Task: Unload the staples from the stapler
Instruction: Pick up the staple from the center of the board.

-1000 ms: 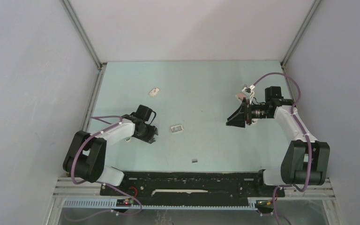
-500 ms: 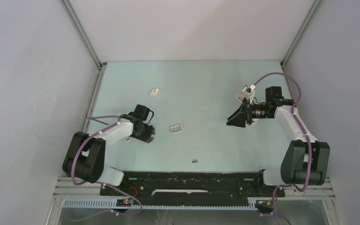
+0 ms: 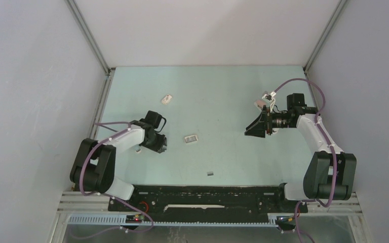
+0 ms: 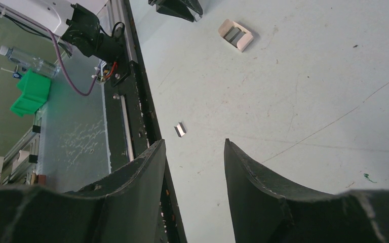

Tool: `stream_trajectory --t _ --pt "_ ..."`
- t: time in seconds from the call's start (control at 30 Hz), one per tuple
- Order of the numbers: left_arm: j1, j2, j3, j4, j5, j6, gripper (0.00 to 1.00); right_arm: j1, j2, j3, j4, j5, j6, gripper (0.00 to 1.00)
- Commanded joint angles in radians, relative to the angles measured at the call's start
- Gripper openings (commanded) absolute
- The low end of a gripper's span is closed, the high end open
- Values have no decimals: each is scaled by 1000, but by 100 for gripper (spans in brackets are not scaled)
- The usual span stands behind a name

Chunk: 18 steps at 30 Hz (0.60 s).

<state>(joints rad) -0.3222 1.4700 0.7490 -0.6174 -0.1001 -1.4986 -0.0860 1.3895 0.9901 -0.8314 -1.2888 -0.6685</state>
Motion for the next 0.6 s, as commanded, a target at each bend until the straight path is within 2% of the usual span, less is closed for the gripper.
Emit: stream_trajectory --t 0.0,0.2,0.57 --pt "17 63 -7 -56 -84 47 36 -12 -7 18 -7 -32 -20 55" --pt "28 98 29 -73 -99 90 35 -12 -6 18 -7 -33 -20 55" --pt "31 212 112 -116 -112 229 26 -18 -9 25 -22 -34 -31 55"
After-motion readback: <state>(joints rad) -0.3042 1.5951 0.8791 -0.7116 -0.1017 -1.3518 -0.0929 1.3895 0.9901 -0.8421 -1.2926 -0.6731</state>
